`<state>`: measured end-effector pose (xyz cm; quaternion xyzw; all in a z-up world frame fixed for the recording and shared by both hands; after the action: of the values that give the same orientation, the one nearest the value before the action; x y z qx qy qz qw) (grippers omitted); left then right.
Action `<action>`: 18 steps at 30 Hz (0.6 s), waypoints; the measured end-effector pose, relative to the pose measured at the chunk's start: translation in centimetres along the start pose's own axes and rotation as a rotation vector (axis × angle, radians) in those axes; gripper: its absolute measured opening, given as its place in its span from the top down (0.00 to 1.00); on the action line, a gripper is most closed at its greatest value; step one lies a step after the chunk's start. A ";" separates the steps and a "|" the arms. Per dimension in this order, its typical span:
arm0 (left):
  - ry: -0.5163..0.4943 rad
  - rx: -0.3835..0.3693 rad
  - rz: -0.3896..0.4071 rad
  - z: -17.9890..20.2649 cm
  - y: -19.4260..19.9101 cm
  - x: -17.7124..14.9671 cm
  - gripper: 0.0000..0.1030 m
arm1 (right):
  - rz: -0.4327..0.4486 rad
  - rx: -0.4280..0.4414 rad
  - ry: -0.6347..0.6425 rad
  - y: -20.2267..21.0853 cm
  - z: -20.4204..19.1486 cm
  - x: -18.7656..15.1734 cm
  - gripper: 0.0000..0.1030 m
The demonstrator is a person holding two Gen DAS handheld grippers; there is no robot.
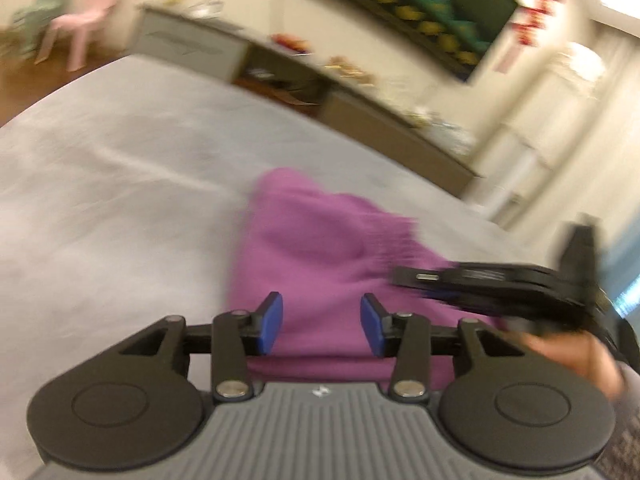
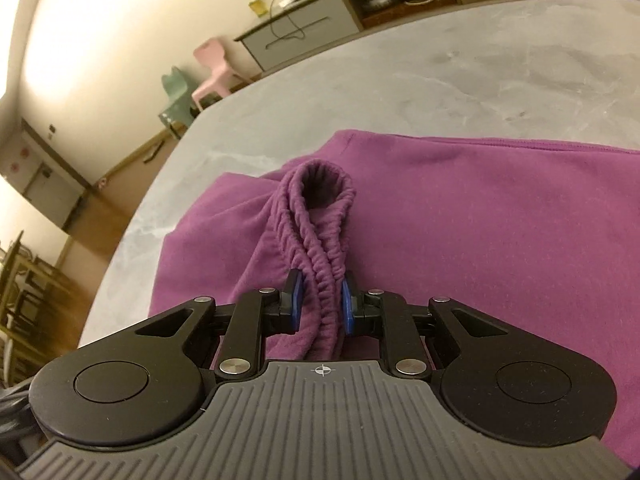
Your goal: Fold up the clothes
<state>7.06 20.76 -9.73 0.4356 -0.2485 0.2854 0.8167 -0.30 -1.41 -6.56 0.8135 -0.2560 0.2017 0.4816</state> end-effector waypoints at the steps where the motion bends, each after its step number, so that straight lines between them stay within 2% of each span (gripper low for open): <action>1: 0.026 0.023 0.000 -0.8 0.0 0.1 0.58 | 0.018 -0.002 0.007 0.4 -0.3 0.2 0.88; 3: 0.064 0.036 -0.004 -1.8 -0.2 0.4 0.57 | 0.035 -0.005 0.020 0.8 -0.7 0.5 0.89; 8: 0.081 0.038 -0.034 -1.4 -1.6 0.8 0.56 | -0.020 -0.020 0.033 -0.6 -0.4 0.1 0.88; 10: 0.078 0.054 -0.018 -1.4 -1.4 0.8 0.55 | -0.028 0.008 -0.010 -0.6 -0.3 0.2 0.88; 13: 0.131 0.052 0.017 -2.0 -0.8 1.1 0.55 | -0.055 0.094 -0.090 -1.3 -0.4 0.4 0.88; 18: 0.180 0.068 0.024 -2.6 -0.5 0.9 0.55 | -0.055 0.159 -0.098 -2.4 -2.6 0.7 0.89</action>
<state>8.46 22.92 -10.74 0.4327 -0.1694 0.3413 0.8171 1.52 1.72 -6.64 0.8649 -0.2400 0.1680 0.4076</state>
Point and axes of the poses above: each gripper's, at about its wrist camera, not at the fingertips, and y roughly against the way its jaws point, z to its right, x to its top, the point moved 5 cm from there along -y, roughly the way its jaws point, and after that the axes turned 2 degrees about -x, right-handed, at the moved point
